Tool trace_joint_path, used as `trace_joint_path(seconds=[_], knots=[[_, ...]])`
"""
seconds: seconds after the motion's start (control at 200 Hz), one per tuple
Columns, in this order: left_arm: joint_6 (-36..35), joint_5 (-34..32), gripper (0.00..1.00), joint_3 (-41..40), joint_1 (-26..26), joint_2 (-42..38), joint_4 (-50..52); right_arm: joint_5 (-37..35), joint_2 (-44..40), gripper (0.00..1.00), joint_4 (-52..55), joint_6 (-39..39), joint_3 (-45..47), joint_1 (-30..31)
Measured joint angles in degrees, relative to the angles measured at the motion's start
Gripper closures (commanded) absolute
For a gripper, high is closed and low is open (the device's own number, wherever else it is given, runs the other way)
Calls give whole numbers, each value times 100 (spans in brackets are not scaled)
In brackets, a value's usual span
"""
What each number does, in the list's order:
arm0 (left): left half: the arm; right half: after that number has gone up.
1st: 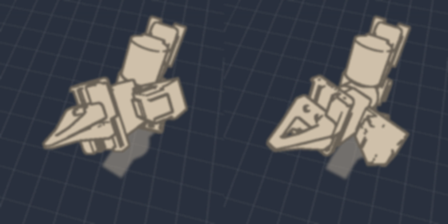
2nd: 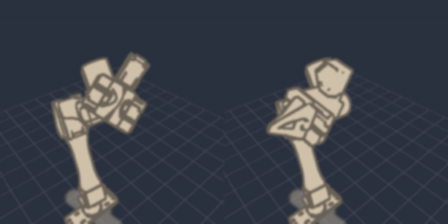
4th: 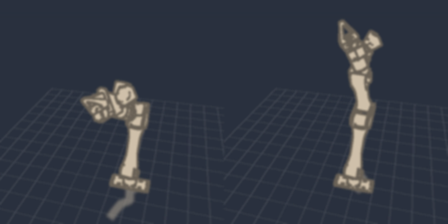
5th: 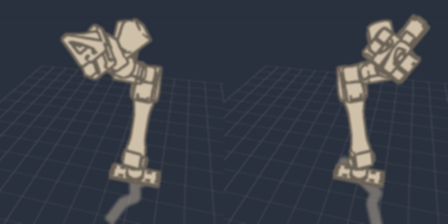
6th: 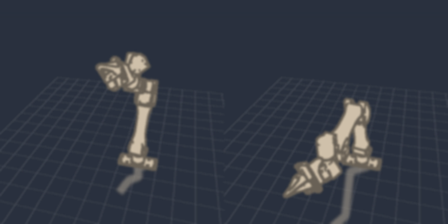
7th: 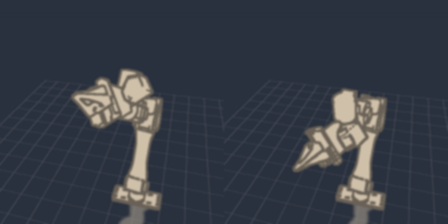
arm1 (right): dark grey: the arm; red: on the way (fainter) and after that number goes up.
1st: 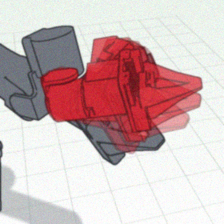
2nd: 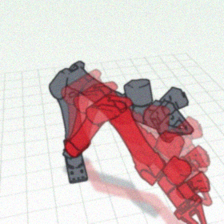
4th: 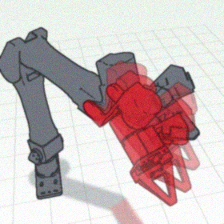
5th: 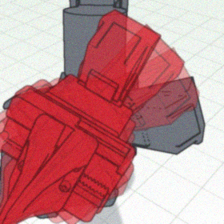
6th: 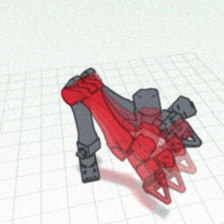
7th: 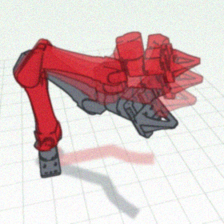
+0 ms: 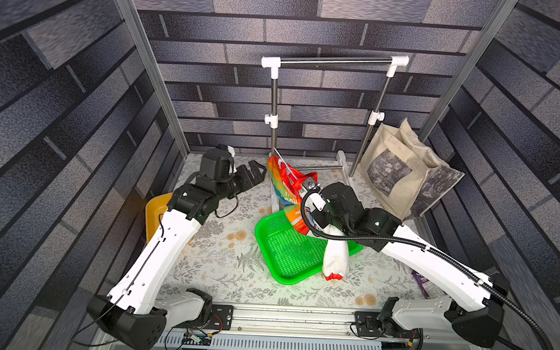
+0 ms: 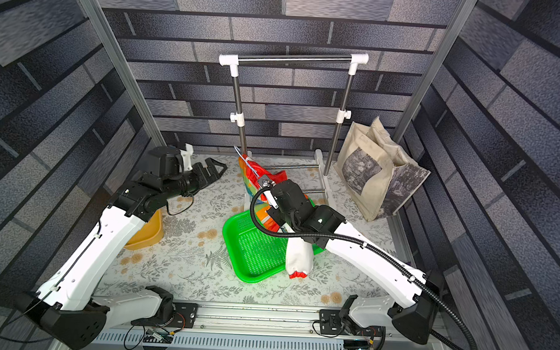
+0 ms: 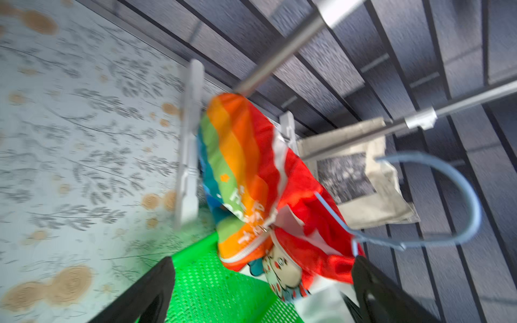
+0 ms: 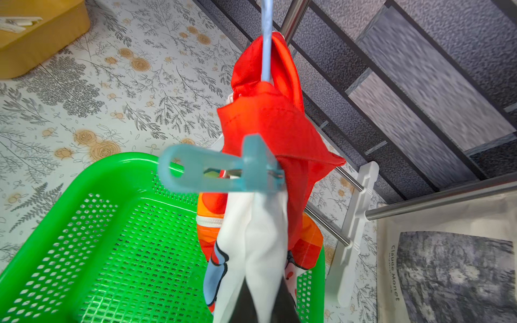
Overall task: Remove the clothespins securing jackets to the hanger
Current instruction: Adjust the hanger.
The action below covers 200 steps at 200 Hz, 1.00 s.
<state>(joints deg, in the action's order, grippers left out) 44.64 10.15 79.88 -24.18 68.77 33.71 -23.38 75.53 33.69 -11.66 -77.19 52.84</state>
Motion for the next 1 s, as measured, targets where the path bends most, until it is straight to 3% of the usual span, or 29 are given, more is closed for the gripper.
trace_joint_path(seconds=[0.11,0.336,0.471,0.636,0.726,0.892,0.932,1.002], knots=[[-48,-302,0,144,-697,254,-297,345,114,100,125,238,-111,-26],[-400,-1416,7,682,-1215,1132,-702,802,133,100,216,568,-142,-52],[-590,-1996,28,925,-1318,1408,-728,911,127,100,238,717,-142,-79],[-835,-2535,64,1084,-1379,1484,-748,986,96,100,245,850,-142,-175],[-942,-2564,100,1095,-1403,1488,-791,1121,92,100,229,870,-142,-280],[-1023,-2568,100,1394,-1471,1687,-822,1279,92,100,186,863,-149,-385],[-1023,-2570,100,1495,-1473,1781,-815,1274,92,88,186,859,-160,-420],[-1023,-2581,100,1655,-1467,1934,-774,1248,92,54,179,833,-203,-470]])
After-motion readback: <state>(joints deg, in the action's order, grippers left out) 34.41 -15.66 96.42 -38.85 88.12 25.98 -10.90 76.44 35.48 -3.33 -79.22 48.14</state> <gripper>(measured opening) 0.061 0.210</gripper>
